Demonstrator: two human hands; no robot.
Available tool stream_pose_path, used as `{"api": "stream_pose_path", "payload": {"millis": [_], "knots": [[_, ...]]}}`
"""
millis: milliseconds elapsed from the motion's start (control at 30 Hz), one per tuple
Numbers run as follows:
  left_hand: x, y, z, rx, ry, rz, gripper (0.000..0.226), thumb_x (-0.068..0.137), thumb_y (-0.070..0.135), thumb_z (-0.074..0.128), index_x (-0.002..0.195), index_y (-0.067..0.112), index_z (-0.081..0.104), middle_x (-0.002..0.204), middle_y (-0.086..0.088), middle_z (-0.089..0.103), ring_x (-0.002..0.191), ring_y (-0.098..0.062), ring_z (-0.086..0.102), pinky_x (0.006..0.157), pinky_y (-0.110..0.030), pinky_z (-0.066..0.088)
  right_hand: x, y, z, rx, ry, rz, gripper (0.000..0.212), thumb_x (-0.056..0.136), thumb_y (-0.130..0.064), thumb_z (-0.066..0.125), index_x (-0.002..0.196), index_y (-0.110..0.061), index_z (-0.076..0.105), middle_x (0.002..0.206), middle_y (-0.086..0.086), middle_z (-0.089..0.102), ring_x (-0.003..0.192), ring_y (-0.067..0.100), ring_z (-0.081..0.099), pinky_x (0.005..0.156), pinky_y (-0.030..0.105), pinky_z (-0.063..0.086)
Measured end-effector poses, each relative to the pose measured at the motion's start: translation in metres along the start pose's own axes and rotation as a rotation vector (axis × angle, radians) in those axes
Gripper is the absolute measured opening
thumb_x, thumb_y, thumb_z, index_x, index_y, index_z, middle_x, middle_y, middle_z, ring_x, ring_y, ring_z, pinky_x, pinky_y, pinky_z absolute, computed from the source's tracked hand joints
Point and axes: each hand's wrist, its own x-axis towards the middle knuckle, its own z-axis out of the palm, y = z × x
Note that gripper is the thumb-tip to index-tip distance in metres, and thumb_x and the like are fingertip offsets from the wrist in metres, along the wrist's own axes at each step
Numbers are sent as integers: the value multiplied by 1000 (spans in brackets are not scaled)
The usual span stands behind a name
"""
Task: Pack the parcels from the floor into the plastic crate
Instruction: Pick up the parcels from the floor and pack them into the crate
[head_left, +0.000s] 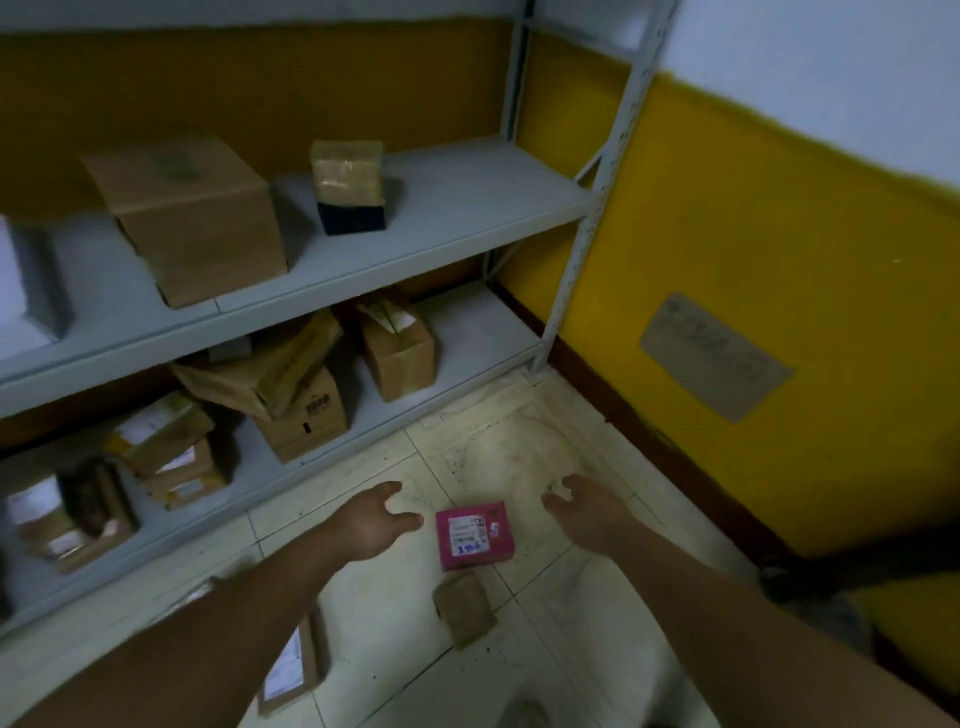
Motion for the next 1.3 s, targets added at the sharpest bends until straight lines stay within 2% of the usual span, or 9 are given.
{"api": "stream_pose_path", "payload": {"millis": [133,267,433,600,733,833,933,1133,1300], "knots": [[82,-17,40,-22,25,-105,74,86,37,65,147,18,28,153,-7,30,137,-25,34,112,-32,30,97,30,21,-49,-102,-40,52,102,-39,38,146,-10,35,148,11,39,133,29,41,105,32,35],[170,-53,95,-21,-18,-180,73,87,37,63,147,17,26,154,-8,27,139,-24,32,110,-30,28,195,67,76,-7,-111,23,56,99,-43,41,142,-8,39,141,16,48,125,29,49,89,27,38],[291,-116,173,-39,10,-230,73,88,38,62,148,16,25,156,-8,24,139,-26,31,111,-33,28,317,110,174,53,-162,46,55,99,-38,45,145,-9,36,141,14,49,128,30,48,100,31,38],[392,-183,243,-43,-1,-233,74,89,36,60,149,13,23,155,-10,25,140,-27,31,110,-33,29,412,143,275,92,-160,49,47,99,-33,47,138,-5,44,135,16,53,123,31,51,97,30,41],[447,-219,283,-57,-14,-224,73,91,37,58,148,9,22,154,-11,28,137,-28,35,106,-33,34,463,159,344,107,-134,-7,34,100,-27,44,118,-3,59,117,17,63,92,26,60,77,28,46],[470,-228,303,-247,-104,-217,50,94,23,55,139,9,40,141,-9,47,117,-24,54,96,-34,45,493,172,380,307,-101,26,35,92,-35,55,112,-7,63,106,13,70,81,20,65,75,30,53],[476,-228,308,-421,-102,-220,40,92,23,58,130,13,50,129,-8,59,90,-15,56,71,-25,49,500,171,384,436,-39,89,40,87,-39,63,107,-5,60,100,10,67,80,21,66,69,30,54],[419,-192,258,-594,132,-159,47,87,13,65,130,14,47,119,-6,61,92,-18,58,74,-29,50,444,134,319,397,101,99,51,86,-41,62,119,-3,57,114,18,59,94,33,63,82,39,53],[319,-132,179,-653,151,-150,51,89,4,58,134,22,43,115,-4,61,97,-22,59,72,-29,49,351,74,228,397,113,39,37,95,-29,56,122,-5,49,99,7,57,82,23,54,71,28,41]]}}
